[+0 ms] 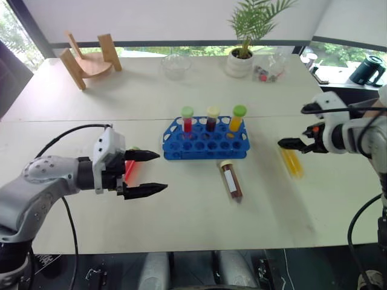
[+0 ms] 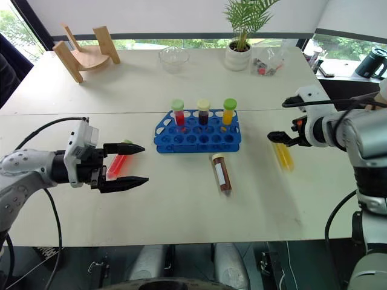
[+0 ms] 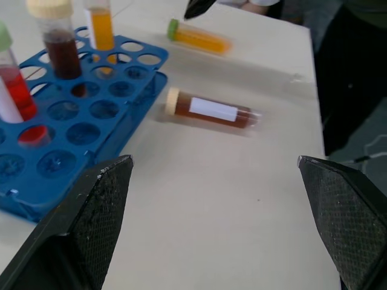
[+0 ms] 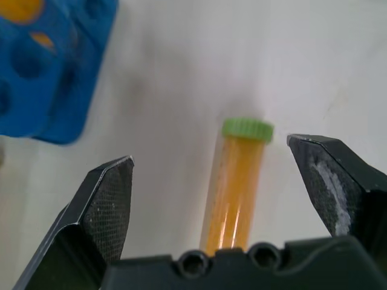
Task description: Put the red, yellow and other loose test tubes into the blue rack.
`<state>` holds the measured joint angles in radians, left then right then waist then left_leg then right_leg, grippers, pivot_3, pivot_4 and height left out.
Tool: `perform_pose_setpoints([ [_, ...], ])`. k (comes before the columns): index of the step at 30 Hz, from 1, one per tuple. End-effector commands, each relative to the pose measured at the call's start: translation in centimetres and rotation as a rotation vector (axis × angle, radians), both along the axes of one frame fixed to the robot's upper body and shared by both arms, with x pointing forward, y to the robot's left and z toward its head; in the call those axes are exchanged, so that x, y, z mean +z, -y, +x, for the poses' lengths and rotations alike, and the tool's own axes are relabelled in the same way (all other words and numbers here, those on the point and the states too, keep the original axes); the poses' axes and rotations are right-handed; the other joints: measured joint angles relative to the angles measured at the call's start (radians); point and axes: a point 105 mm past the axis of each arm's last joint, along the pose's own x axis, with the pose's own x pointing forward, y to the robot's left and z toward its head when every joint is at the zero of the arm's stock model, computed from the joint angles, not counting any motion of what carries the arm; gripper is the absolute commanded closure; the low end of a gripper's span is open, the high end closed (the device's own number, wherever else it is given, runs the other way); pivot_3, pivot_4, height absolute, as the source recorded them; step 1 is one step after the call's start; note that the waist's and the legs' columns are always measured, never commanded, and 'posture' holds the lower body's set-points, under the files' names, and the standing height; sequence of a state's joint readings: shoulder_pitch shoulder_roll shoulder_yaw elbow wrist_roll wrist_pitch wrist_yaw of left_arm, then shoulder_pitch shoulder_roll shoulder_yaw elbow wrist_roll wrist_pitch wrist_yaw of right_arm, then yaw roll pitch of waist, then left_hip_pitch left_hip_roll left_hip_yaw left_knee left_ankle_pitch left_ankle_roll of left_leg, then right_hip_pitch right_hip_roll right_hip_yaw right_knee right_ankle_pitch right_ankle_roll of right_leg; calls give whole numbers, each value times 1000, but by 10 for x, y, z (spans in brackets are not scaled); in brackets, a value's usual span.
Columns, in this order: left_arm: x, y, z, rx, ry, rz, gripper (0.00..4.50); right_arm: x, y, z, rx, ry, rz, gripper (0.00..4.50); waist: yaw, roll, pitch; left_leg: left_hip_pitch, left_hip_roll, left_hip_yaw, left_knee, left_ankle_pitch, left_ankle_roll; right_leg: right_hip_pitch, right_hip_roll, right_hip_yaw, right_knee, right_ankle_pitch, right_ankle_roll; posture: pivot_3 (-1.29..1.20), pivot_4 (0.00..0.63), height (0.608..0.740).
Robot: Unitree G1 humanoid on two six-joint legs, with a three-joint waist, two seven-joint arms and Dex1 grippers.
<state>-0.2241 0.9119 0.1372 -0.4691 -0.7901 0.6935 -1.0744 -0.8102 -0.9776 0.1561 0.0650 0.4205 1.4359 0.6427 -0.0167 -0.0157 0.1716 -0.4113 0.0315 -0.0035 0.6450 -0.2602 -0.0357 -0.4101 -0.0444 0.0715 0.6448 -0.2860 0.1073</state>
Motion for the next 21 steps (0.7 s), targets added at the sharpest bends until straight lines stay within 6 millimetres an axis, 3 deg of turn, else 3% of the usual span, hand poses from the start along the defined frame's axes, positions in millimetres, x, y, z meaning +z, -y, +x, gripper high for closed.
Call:
perform_pose_setpoints([
  [1,10,4,-1,-61,39,3,26,-4,6,7,-23,-70,0,0,-1,-1,2,0,0,0,0,0,0,0,0,0,0,0,1,0,150,740],
  [12,28,8,-5,-111,92,-5,26,-19,16,23,-31,-163,-37,0,-5,0,2,-1,0,1,2,0,0,-1,0,0,2,2,4,0,150,740],
  [15,28,7,-2,-104,98,-3,0,-24,13,27,-15,-177,-39,822,-6,0,2,0,0,1,3,0,0,-1,0,0,3,2,4,0,150,740],
  [19,27,5,4,-81,108,4,0,-34,13,32,-1,-194,-44,2948,-5,0,2,0,0,1,2,0,0,-1,1,0,3,2,4,0,150,740],
  [21,27,3,6,-68,116,11,0,-33,11,33,9,-192,-42,3691,-8,0,2,0,0,1,3,0,0,0,1,0,3,2,4,0,150,740],
])
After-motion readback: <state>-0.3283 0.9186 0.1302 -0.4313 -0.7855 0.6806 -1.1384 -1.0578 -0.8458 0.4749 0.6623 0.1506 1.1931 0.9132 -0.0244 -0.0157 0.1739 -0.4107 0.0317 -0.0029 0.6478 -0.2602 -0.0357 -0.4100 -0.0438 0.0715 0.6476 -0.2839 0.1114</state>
